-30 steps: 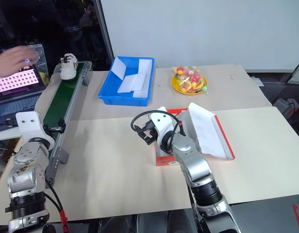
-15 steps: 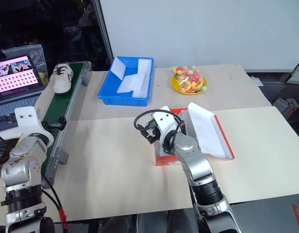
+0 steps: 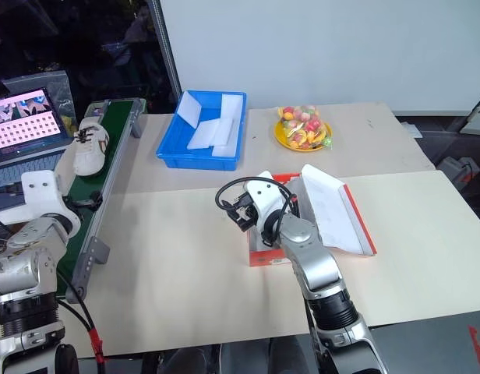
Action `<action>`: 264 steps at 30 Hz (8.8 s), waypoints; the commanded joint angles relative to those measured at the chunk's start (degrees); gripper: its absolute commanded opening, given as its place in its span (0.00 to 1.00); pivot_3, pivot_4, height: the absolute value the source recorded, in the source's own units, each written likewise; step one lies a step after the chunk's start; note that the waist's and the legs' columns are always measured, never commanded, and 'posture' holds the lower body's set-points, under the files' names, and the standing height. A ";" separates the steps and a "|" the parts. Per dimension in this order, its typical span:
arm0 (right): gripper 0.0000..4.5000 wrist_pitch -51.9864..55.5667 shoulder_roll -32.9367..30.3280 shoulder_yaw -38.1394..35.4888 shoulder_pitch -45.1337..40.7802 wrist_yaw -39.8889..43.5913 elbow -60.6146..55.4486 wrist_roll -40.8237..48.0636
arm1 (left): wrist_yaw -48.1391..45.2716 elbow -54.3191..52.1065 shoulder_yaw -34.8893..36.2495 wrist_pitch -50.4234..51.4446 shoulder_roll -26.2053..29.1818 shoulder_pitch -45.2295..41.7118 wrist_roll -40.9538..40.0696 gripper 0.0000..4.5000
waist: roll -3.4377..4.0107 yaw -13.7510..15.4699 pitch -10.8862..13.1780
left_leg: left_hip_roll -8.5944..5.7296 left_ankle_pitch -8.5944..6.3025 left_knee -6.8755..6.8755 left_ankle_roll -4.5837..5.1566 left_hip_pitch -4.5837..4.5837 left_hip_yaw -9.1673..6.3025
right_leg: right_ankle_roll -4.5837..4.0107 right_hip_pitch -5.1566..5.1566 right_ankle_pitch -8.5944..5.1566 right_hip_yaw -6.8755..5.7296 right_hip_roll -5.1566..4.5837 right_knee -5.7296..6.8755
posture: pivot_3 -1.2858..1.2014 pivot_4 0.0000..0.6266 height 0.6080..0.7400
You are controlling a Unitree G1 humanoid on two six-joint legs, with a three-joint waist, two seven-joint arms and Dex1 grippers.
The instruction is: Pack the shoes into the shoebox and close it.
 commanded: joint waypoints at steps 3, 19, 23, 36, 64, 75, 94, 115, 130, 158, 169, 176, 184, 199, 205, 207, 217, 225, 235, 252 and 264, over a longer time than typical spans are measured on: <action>0.97 0.08 0.12 -0.57 0.00 0.21 -2.24 0.07 | 1.99 1.29 3.41 -2.46 2.21 -0.55 0.48 1.00 | -0.01 0.10 0.01 | 0.00 0.00 0.00 0.00 0.00 0.00 | 0.00 0.01 0.00 0.00 0.00 -0.01 | 0.52 0.24 1.00; 0.97 1.12 0.48 -1.38 0.18 0.09 -3.52 0.64 | 2.24 2.79 3.34 -1.26 1.14 -0.77 -0.76 1.00 | -0.02 0.09 0.01 | 0.00 -0.02 -0.02 -0.04 -0.01 -0.01 | 0.00 0.00 0.00 -0.01 0.00 -0.02 | 0.52 0.24 1.00; 0.97 1.76 0.72 -2.01 -0.01 0.07 -4.09 1.12 | 1.92 1.49 2.67 -0.26 0.00 -0.38 -1.60 1.00 | -0.02 0.13 0.01 | 0.00 -0.01 -0.02 -0.05 0.00 -0.01 | 0.00 0.01 0.00 -0.01 0.00 0.00 | 0.52 0.24 1.00; 1.00 2.52 1.18 -3.38 -0.44 0.26 -4.55 1.22 | 2.61 1.29 2.72 1.03 -0.24 -1.61 -2.76 0.40 | -0.03 0.41 0.01 | 0.00 0.08 -0.02 -0.20 0.05 -0.04 | -0.02 0.04 0.01 -0.04 0.00 0.06 | 0.52 0.24 1.00; 1.00 3.96 0.85 -4.74 -0.29 -0.03 -5.56 0.80 | 3.95 -0.71 -1.35 -0.91 -0.94 -1.43 -0.15 0.00 | -0.02 1.42 0.01 | 0.00 0.10 -0.02 -0.23 0.06 -0.07 | -0.03 0.07 0.02 -0.08 0.00 0.06 | 0.52 0.24 1.00; 1.00 7.74 4.06 -7.77 -1.92 -0.83 -3.86 4.28 | 0.68 -13.90 -21.01 -12.29 1.71 -6.73 12.27 0.00 | -0.27 1.65 0.14 | 0.00 0.06 -0.08 -0.33 -0.19 -0.09 | -0.05 -0.06 0.03 -0.13 0.00 -0.17 | 0.52 0.24 1.00; 1.00 37.39 17.10 -42.42 -19.09 -20.66 7.13 45.62 | -11.99 -23.86 -29.28 0.97 -12.43 -8.21 -5.55 0.00 | -0.21 -0.03 0.16 | 0.15 0.01 -0.15 -0.24 -0.22 -0.03 | -0.05 -0.07 0.03 -0.09 0.16 0.01 | 0.52 0.24 1.00; 1.00 30.43 19.64 -43.22 -23.19 -28.36 12.01 59.77 | -18.66 -20.12 -36.40 3.17 -18.45 -10.95 -8.81 0.00 | -0.20 -0.14 0.16 | 0.17 0.01 -0.15 -0.21 -0.23 0.00 | -0.05 -0.03 0.03 -0.08 0.17 -0.05 | 0.52 0.24 1.00; 0.54 26.01 19.07 -38.74 -23.14 -29.95 10.92 65.01 | -18.29 -18.91 -35.54 2.02 -18.66 -11.56 -8.76 0.00 | -0.20 -0.11 0.16 | 0.18 -0.01 -0.15 -0.18 -0.23 0.01 | -0.05 -0.03 0.03 -0.08 0.19 -0.06 | 0.52 0.24 1.00; 0.05 22.30 18.04 -35.59 -22.86 -33.23 8.21 68.01 | -17.92 -17.99 -34.66 1.34 -18.93 -12.22 -8.30 0.00 | -0.20 -0.12 0.16 | 0.19 -0.02 -0.15 -0.16 -0.24 0.02 | -0.05 -0.04 0.03 -0.08 0.20 -0.07 | 0.52 0.24 1.00; 0.05 22.13 15.17 -34.67 -20.45 -33.91 7.32 66.70 | -16.49 -17.89 -33.14 0.77 -18.58 -11.60 -7.50 0.36 | -0.20 -0.11 0.16 | 0.19 -0.02 -0.15 -0.16 -0.24 0.02 | -0.05 -0.03 0.03 -0.08 0.20 -0.08 | 0.52 0.24 1.00; 0.05 21.28 14.50 -35.10 -19.57 -34.59 7.13 66.65 | -17.70 -18.85 -33.11 0.94 -18.28 -11.09 -8.38 0.51 | -0.20 -0.12 0.16 | 0.20 -0.02 -0.15 -0.16 -0.24 0.02 | -0.05 -0.03 0.03 -0.08 0.20 -0.08 | 0.52 0.24 1.00; 0.05 16.61 12.47 -35.98 -19.20 -35.70 7.85 62.03 | -19.11 -24.37 -28.24 4.13 -19.81 -10.82 -16.23 0.51 | -0.20 -0.11 0.16 | 0.21 -0.02 -0.15 -0.15 -0.24 0.02 | -0.05 -0.04 0.03 -0.08 0.21 -0.08 | 0.52 0.24 1.00; 0.05 39.92 -8.34 -27.89 -20.70 -29.28 12.93 61.60 | -47.99 -19.97 -25.40 -19.17 12.65 4.02 -10.91 0.51 | 0.10 -0.31 0.22 | 0.51 -0.12 -0.15 0.01 -0.17 0.24 | -0.14 0.02 -0.01 0.05 0.49 -0.22 | 0.52 0.24 1.00; 0.05 53.13 -15.33 -23.97 -24.41 -24.33 15.40 60.20 | -51.62 -15.55 -29.77 -26.75 10.82 2.00 -8.35 0.51 | 0.13 0.11 0.24 | 0.55 -0.19 -0.14 0.13 -0.27 0.28 | -0.16 0.01 0.00 0.00 0.49 -0.28 | 0.52 0.24 1.00; 0.05 55.99 -16.92 -21.94 -25.60 -22.27 15.64 58.38 | -52.15 -15.85 -30.87 -27.40 10.16 1.77 -8.29 0.51 | 0.13 0.09 0.24 | 0.56 -0.24 -0.14 0.22 -0.30 0.27 | -0.15 0.00 -0.01 0.00 0.49 -0.29 | 0.52 0.24 1.00; 0.05 54.63 -17.08 -17.73 -27.95 -15.19 22.11 46.02 | -50.91 -17.84 -31.61 -26.43 8.99 0.94 -8.44 0.51 | 0.13 0.03 0.24 | 0.57 -0.28 -0.09 0.28 -0.29 0.28 | -0.15 0.01 -0.01 0.00 0.51 -0.26 | 0.52 0.24 1.00; 0.05 45.19 -12.60 -13.70 -26.13 -10.60 29.51 34.76 | -49.36 -19.17 -31.47 -25.55 8.52 1.18 -8.23 0.51 | 0.13 -0.07 0.24 | 0.57 -0.28 -0.09 0.28 -0.27 0.29 | -0.15 0.00 0.00 0.00 0.51 -0.25 | 0.52 0.24 1.00; 0.05 42.88 -8.61 -5.76 -22.85 -4.25 30.47 25.97 | -48.84 -18.57 -32.05 -25.40 8.03 0.38 -7.88 0.51 | -0.07 -0.34 0.05 | 0.70 -0.28 -0.09 0.28 0.22 0.32 | -0.15 0.28 -0.01 0.01 0.66 -0.19 | 0.52 0.24 1.00; 0.76 45.66 -6.35 -16.90 -25.64 -5.38 25.67 21.28 | -49.15 -17.17 -32.42 -26.10 7.38 -1.22 -7.26 0.52 | -0.05 0.00 0.03 | 0.86 -0.28 -0.09 0.27 0.32 0.38 | -0.22 0.19 0.02 0.11 0.86 -0.14 | 0.52 0.24 1.00; 0.76 59.70 -3.91 -33.71 -28.47 -10.05 8.02 22.93 | -49.68 -15.88 -32.96 -26.32 6.55 -2.66 -7.26 0.52 | 0.00 0.03 0.06 | 0.85 -0.31 -0.09 0.31 -0.13 0.32 | -0.28 -0.04 0.06 0.03 0.85 -0.18 | 0.52 0.24 1.00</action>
